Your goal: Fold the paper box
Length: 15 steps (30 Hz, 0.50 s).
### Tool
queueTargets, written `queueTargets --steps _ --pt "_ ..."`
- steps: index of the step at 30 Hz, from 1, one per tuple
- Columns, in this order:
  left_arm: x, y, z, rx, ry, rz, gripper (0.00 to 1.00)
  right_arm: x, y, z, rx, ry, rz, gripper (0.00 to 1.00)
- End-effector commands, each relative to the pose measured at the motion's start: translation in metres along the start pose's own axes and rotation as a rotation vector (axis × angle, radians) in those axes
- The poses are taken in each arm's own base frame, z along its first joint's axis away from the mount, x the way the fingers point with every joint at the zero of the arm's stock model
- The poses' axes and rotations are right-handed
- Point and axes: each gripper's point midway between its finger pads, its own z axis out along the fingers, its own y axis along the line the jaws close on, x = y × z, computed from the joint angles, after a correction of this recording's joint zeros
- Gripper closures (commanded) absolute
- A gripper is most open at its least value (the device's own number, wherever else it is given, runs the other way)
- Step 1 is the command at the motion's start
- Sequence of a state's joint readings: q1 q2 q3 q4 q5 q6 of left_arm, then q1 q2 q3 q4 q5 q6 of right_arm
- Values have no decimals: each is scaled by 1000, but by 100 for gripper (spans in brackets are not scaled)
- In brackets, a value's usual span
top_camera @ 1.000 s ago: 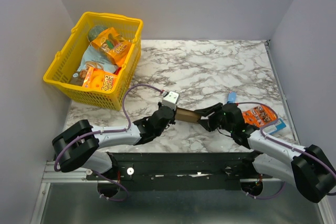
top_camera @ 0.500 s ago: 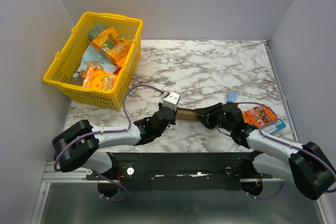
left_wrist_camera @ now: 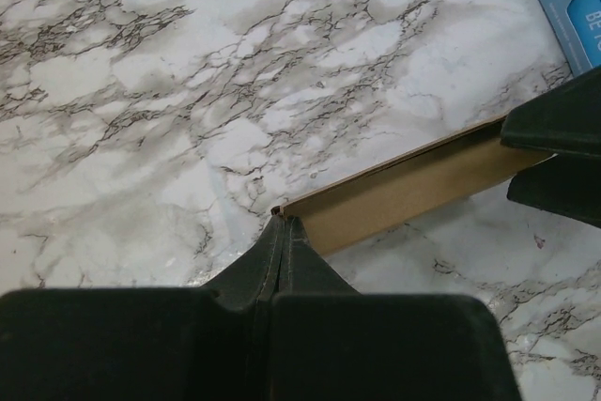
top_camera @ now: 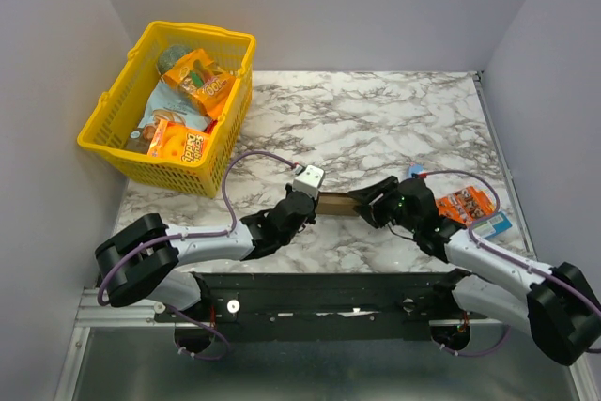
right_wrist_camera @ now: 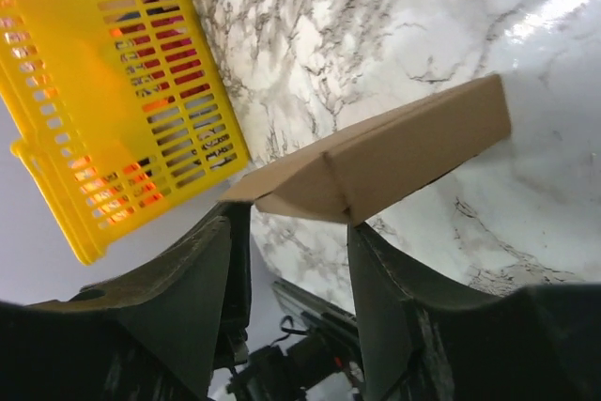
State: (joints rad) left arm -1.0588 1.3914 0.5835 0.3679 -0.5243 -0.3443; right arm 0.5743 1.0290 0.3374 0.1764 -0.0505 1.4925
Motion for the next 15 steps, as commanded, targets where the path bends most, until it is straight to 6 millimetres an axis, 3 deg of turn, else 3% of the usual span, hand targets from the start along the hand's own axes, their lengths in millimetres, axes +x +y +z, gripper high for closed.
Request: queueTargets --steps 1,3,7,9,15 --pt "71 15 -13 -19 238 139 100 -27 4 -27 64 -139 -279 37" --pt "71 15 -13 -20 237 137 100 -40 16 -44 36 -212 -377 35" --pt "71 14 -12 -18 241 137 100 -56 5 -65 130 -266 -514 36" --pt "71 13 -12 -17 240 136 100 -62 5 -70 177 -277 -602 43" --pt "72 13 -12 -15 242 132 100 -54 2 -55 264 -130 -830 58"
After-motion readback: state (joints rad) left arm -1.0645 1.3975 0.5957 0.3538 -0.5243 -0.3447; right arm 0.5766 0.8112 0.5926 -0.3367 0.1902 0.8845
